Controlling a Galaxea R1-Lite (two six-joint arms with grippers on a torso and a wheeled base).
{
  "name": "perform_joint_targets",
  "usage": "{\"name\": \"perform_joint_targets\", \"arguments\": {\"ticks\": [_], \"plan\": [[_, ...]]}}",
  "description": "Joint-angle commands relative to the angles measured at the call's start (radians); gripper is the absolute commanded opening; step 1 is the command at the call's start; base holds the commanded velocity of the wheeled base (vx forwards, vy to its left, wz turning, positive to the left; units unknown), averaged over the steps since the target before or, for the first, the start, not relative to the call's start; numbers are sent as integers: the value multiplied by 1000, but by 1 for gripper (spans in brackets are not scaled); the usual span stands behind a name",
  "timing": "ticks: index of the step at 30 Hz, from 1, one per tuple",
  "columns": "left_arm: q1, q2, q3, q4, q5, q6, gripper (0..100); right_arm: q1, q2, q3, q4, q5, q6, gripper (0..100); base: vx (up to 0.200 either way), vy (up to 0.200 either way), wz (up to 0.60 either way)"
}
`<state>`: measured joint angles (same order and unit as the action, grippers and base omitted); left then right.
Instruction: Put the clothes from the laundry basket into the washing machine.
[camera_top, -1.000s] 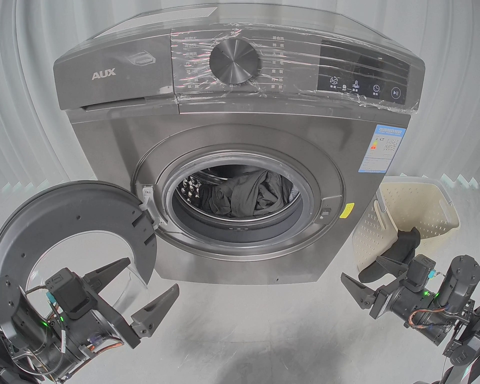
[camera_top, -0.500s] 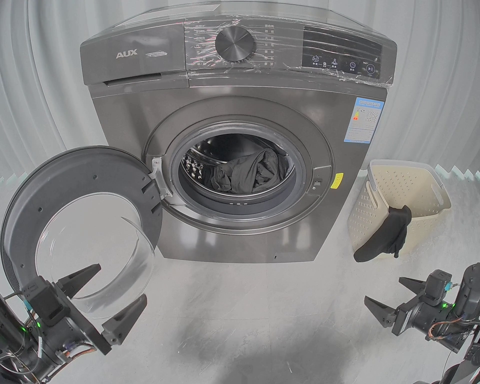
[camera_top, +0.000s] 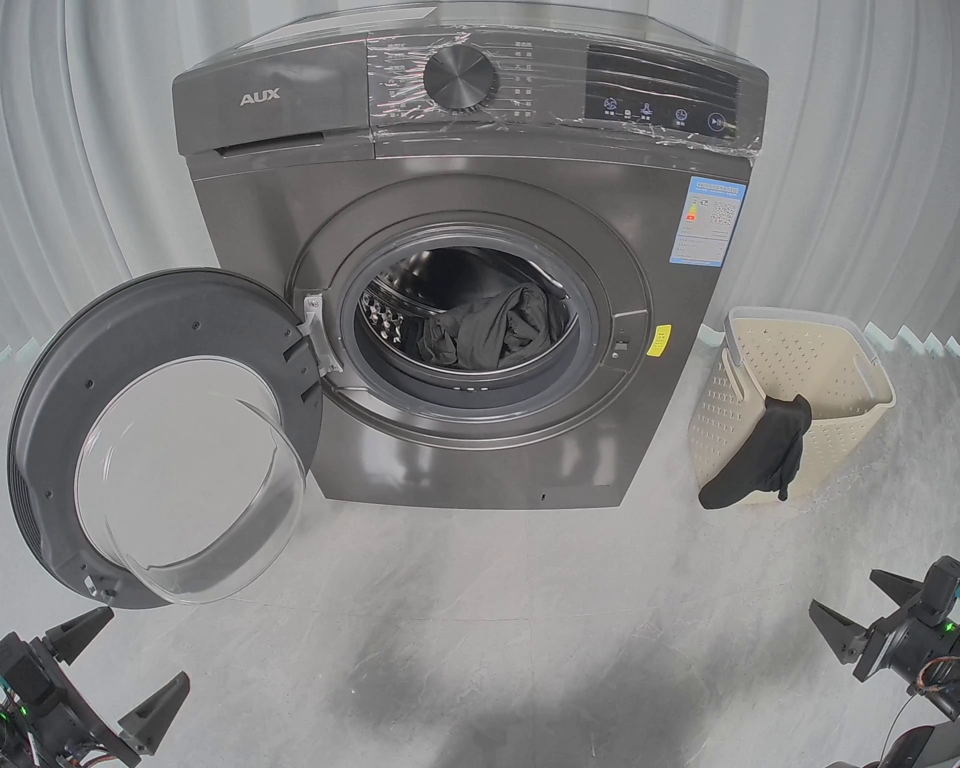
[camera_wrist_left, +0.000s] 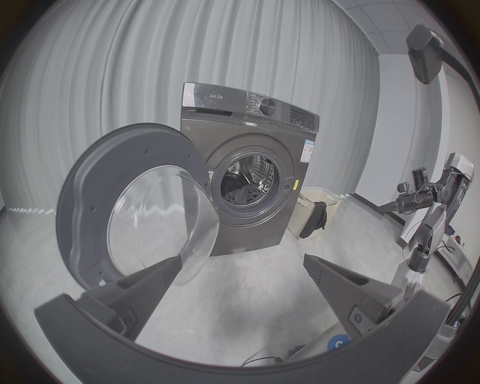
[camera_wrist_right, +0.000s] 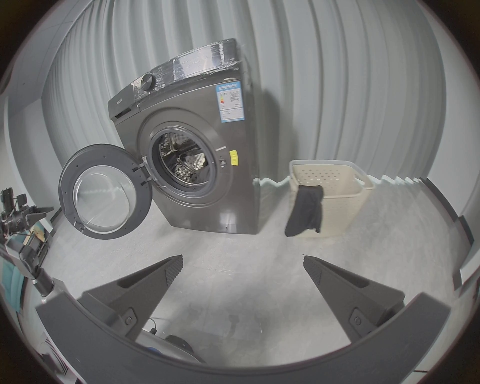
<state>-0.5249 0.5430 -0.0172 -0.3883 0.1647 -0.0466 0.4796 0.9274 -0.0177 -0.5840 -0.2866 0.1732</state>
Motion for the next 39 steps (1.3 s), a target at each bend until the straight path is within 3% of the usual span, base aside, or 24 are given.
{"name": "perform_joint_targets", "arguments": {"ticks": [1,3,4,7,9,10,13,19,22,24,25,27,29,30,32,34,36,38,39], "plan": [[164,-290,17,100,-108,4,100,-114,-280,18,132,4,-14,100,0,-200,0],[197,-324,17,121,-149,5,100,-139,-346,18,170,18,-49,100,0,-200,0],[221,-350,17,151,-172,8,100,-165,-406,18,199,38,-89,100,0,-200,0],[264,-411,17,213,-194,16,100,-245,-527,16,245,119,-141,100,0,-200,0],[264,-411,17,213,-194,16,100,-245,-527,16,245,119,-141,100,0,-200,0],[293,-452,17,264,-194,13,100,-326,-616,15,309,187,-159,100,0,-200,0],[296,-456,17,293,-185,8,100,-365,-688,16,369,227,-159,100,0,-67,0],[341,-452,17,301,-168,22,100,-388,-849,10,556,245,-173,100,0,0,0],[464,-460,17,312,-171,44,100,-447,-861,2,564,248,-181,100,0,0,0],[545,-508,17,318,-217,37,100,-495,-880,2,564,264,-210,100,0,0,0],[551,-523,17,318,-252,50,100,-500,-889,2,564,268,-225,100,0,0,0],[525,-541,17,319,-284,45,100,-493,-897,4,564,276,-235,100,0,0,0],[525,-543,17,330,-267,57,100,-478,-921,-1,572,290,-224,100,0,0,0],[523,-543,16,336,-252,59,100,-481,-924,2,570,282,-215,100,0,0,0],[523,-543,14,396,-200,60,100,-480,-926,7,561,214,-175,100,0,0,0],[522,-543,8,417,-195,57,100,-481,-926,7,561,188,-159,100,0,0,0],[522,-543,13,401,-203,60,100,-481,-924,16,584,299,-170,100,0,0,0],[522,-543,14,399,-203,57,100,-475,-920,16,590,337,-185,100,0,0,0],[520,-543,14,399,-203,57,100,-477,-918,16,590,320,-185,100,0,0,0]]}}
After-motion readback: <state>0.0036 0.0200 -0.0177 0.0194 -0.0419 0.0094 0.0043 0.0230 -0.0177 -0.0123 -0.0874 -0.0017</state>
